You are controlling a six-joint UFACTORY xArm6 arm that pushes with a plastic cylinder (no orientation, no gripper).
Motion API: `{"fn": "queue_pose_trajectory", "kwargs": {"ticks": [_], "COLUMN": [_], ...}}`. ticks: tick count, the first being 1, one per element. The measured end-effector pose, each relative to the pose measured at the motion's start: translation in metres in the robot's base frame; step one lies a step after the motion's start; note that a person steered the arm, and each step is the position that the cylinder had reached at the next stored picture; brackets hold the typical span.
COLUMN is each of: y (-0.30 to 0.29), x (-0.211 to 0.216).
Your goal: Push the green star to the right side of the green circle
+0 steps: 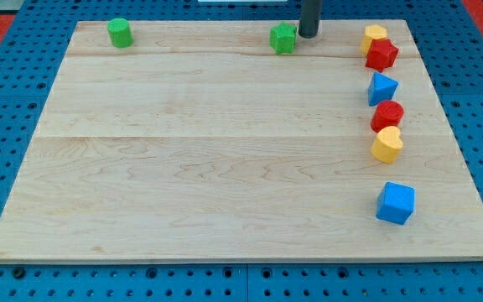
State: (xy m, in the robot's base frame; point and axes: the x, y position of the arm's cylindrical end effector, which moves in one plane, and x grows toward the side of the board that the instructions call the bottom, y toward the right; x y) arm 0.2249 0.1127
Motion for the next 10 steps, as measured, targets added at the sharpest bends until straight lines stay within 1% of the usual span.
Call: {"fn": "queue_pose_trajectory", "kwargs": {"ticks": [1,8,9,10], "y": [0.002,-0.257,-0.267,-0.262], "x": [0.007,0.007,0.007,0.007]}}
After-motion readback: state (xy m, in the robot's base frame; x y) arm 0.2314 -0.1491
